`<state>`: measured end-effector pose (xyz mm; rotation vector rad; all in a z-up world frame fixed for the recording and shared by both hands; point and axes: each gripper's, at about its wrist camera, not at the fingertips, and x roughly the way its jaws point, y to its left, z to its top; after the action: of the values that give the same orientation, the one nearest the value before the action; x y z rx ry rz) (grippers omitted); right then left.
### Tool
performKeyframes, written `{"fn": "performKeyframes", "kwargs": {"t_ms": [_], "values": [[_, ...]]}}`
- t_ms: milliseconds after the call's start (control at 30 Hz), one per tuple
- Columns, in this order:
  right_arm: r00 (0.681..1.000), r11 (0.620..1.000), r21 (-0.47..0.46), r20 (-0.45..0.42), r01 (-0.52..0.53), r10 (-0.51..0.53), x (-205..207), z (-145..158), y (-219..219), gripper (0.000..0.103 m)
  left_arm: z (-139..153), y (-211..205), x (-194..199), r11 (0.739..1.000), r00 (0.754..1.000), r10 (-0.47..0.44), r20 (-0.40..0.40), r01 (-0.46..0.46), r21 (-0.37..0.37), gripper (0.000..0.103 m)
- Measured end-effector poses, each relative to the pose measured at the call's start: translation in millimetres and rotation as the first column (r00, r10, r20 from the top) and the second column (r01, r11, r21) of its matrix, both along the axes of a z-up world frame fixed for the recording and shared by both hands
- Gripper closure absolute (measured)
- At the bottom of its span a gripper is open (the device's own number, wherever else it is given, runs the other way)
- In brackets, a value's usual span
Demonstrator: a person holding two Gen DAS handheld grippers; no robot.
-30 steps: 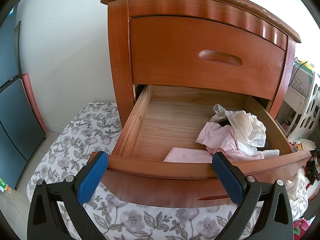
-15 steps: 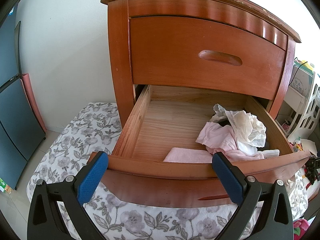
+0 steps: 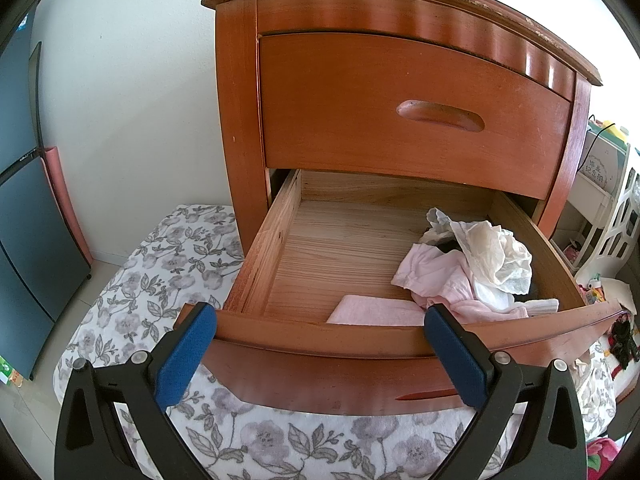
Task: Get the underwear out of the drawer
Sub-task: 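Move the right gripper into the drawer and grasp the cream garment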
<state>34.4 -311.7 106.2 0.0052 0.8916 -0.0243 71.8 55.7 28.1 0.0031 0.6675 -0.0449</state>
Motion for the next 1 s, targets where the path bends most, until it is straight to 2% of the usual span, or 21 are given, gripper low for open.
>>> {"fn": "performKeyframes", "kwargs": {"t_ms": [200,400,633,900,1000], "values": [[0.988,0.99,0.004,0.055,-0.143,0.143,5,31,65,0.0,0,0,0,1.0,1.0,0.001,0.0,-0.001,0.0,0.0],[0.967,0.968,0.011,0.034,-0.252,0.252,16,30,120,0.0,0,0,0,1.0,1.0,0.001,0.0,-0.001,0.0,0.0],[0.955,0.956,0.014,-0.05,-0.292,0.292,43,1,160,0.0,0,0,0,1.0,1.0,0.001,0.0,-0.001,0.0,0.0],[0.959,0.968,0.026,-0.136,-0.248,0.249,82,-45,176,0.0,0,0,0,1.0,1.0,0.001,0.0,-0.001,0.0,0.0],[0.957,0.97,0.003,-0.16,-0.244,0.241,91,-58,183,0.006,0,0,0,1.0,1.0,0.001,0.0,-0.001,0.0,0.0]]}}
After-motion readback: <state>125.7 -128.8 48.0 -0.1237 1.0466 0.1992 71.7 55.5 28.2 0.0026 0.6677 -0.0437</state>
